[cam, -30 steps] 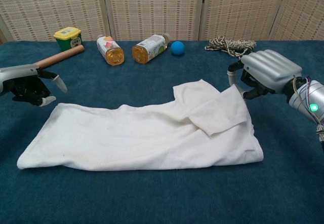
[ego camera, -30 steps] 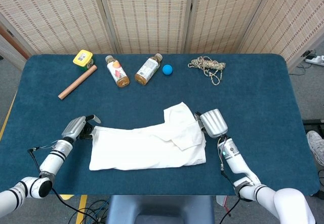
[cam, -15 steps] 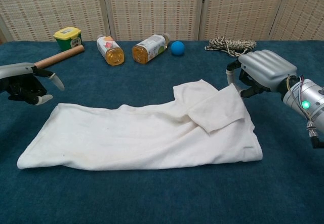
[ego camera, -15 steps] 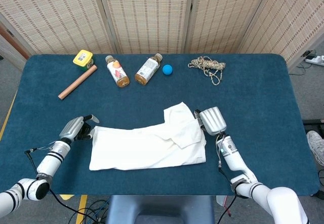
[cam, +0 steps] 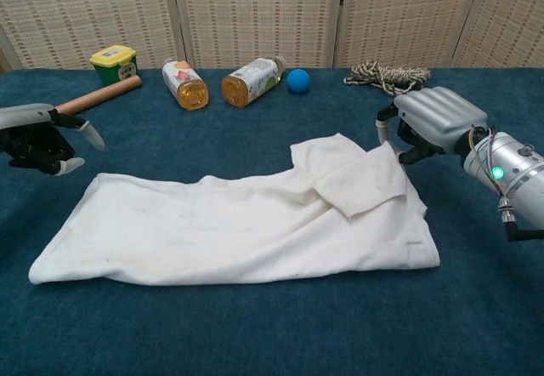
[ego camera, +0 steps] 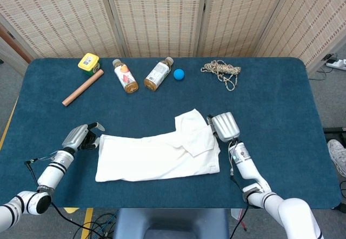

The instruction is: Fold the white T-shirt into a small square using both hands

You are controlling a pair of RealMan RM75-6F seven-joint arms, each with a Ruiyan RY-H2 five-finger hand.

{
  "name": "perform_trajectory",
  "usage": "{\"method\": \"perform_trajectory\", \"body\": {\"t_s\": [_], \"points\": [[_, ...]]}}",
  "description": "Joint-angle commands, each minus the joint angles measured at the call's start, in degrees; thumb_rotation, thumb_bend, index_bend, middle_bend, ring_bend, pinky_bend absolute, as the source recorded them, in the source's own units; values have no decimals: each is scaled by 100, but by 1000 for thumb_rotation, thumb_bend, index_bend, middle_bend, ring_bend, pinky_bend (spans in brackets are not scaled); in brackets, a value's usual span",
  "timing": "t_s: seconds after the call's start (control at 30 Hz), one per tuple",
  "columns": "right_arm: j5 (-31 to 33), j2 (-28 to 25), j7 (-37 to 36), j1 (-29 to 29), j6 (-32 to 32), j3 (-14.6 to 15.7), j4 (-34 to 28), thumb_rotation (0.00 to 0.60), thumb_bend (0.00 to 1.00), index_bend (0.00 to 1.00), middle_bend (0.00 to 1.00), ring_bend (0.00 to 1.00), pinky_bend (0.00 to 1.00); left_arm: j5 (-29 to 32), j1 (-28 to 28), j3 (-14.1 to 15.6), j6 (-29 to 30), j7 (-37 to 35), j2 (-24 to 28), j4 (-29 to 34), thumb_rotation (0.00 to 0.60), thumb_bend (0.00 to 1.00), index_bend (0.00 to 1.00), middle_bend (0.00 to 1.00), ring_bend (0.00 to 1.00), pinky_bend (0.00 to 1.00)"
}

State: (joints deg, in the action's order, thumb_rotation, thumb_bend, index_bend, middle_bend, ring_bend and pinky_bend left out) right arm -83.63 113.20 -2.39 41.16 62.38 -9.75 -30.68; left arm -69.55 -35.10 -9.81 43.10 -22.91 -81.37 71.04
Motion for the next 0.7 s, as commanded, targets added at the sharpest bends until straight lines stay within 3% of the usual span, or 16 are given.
{"method": "perform_trajectory", "body": {"t_s": [0.03, 0.37, 0.53, 0.7], "points": [[63, 52, 117, 37, -88, -25, 65, 600, 668, 915, 940, 1000, 1000, 1, 6, 3, 7, -1, 2, 4, 600, 518, 364, 921, 849, 960], [420, 106, 513, 125, -471, -230, -63, 600, 530, 462, 910, 997, 1000, -10, 51, 15, 59, -25, 41, 28, 600, 518, 358, 921, 848, 960], [638, 46, 718, 176, -682, -369, -300, 600, 346, 231, 888, 982, 1000, -4, 73, 11, 83, -37, 75, 52, 600, 517, 355, 921, 849, 960], [825, -160, 909, 154, -805, -466, -717, 600, 201, 106, 878, 973, 1000, -6, 91, 11, 105, -47, 92, 72, 600, 518, 347, 921, 849, 960]]}}
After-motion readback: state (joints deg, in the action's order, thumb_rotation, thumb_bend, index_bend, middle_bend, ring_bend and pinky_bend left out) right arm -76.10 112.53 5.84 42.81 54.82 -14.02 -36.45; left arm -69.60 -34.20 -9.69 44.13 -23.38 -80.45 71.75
